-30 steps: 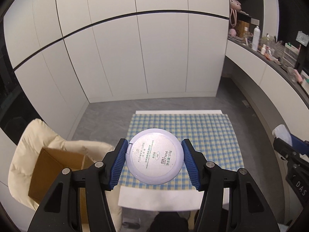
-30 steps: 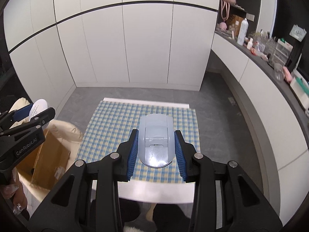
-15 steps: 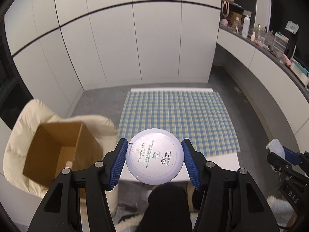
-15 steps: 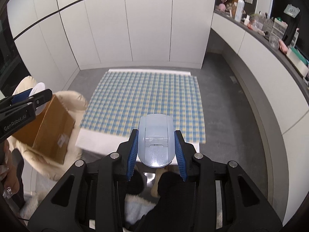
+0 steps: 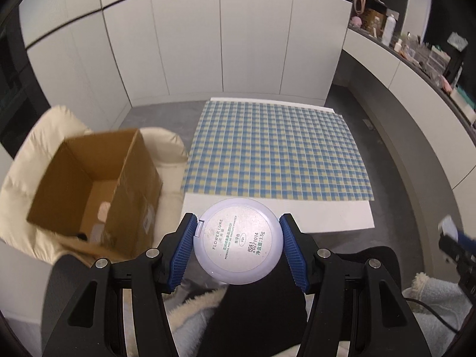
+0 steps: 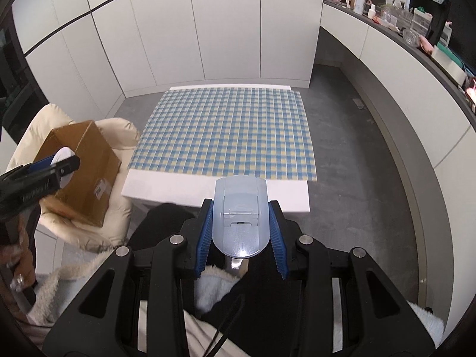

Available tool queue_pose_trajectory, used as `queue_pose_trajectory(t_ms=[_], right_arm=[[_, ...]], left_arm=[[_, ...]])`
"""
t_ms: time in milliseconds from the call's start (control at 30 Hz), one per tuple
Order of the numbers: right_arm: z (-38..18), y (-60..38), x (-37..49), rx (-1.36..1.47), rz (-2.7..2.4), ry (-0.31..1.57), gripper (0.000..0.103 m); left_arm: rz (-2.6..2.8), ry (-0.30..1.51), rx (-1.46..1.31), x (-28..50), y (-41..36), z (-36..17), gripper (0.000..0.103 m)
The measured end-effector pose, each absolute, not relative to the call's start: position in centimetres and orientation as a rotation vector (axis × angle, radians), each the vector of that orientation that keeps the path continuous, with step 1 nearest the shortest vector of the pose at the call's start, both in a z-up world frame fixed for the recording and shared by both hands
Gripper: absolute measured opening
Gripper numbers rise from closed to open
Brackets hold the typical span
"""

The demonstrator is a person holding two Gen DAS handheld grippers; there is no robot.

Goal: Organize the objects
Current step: 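Carry the white jar and clear container with both tools toward the cardboard box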

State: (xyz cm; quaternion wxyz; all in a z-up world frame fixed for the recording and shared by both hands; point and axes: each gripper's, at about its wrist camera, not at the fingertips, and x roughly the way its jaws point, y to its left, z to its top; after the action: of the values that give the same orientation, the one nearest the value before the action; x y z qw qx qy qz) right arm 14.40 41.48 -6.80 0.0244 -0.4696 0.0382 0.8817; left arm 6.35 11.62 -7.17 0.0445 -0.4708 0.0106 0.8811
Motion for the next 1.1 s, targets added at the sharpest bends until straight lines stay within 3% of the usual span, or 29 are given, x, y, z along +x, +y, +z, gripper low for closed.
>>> queue_pose_trajectory(t_ms=[433, 1100], right_arm=[[-10.3, 44.1, 20.6, -1.55, 2.597, 0.241, 0.037], [-9.0, 41.3, 16.9, -1.561, 2.702, 0.054, 0.037]], left_arm=[[2.715, 0.061, -1.456, 9.2, 9.5, -8.7, 0.057], [2.779, -0.189, -1.536, 8.9, 4.0, -9.5, 0.057]])
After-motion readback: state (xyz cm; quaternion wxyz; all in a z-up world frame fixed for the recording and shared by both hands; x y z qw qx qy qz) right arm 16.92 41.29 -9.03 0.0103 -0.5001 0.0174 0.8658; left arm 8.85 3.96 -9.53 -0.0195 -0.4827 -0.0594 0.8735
